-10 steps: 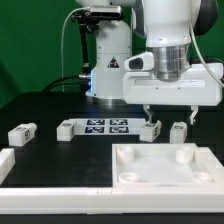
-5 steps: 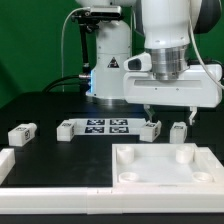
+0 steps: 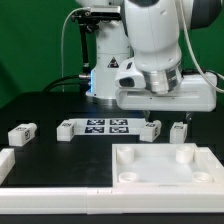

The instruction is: Assemble one leg

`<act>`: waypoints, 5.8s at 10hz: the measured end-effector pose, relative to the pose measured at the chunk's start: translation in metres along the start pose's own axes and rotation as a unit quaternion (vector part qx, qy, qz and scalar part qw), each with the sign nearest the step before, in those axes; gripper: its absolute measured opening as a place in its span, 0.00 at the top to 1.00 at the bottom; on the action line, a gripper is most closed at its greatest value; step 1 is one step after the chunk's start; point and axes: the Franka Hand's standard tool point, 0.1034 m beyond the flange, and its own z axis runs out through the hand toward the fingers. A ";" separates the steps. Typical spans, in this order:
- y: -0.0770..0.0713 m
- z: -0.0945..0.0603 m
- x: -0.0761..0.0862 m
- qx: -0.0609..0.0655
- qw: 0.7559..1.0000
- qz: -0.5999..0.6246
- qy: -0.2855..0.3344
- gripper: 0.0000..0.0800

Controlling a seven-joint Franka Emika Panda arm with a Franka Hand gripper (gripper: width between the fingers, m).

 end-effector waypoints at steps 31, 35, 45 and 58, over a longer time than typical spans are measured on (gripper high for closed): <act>-0.011 0.042 -0.001 -0.024 0.994 0.029 -0.103 0.64; -0.016 -0.017 -0.016 -0.019 0.993 0.015 -0.112 0.64; -0.016 -0.037 0.035 -0.025 0.970 -0.075 0.228 0.64; -0.058 -0.097 0.055 -0.027 0.887 -0.208 0.411 0.64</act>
Offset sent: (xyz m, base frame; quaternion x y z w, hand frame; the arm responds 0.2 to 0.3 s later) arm -0.0025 0.0121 0.0073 -0.0388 -0.0753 0.0660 0.9942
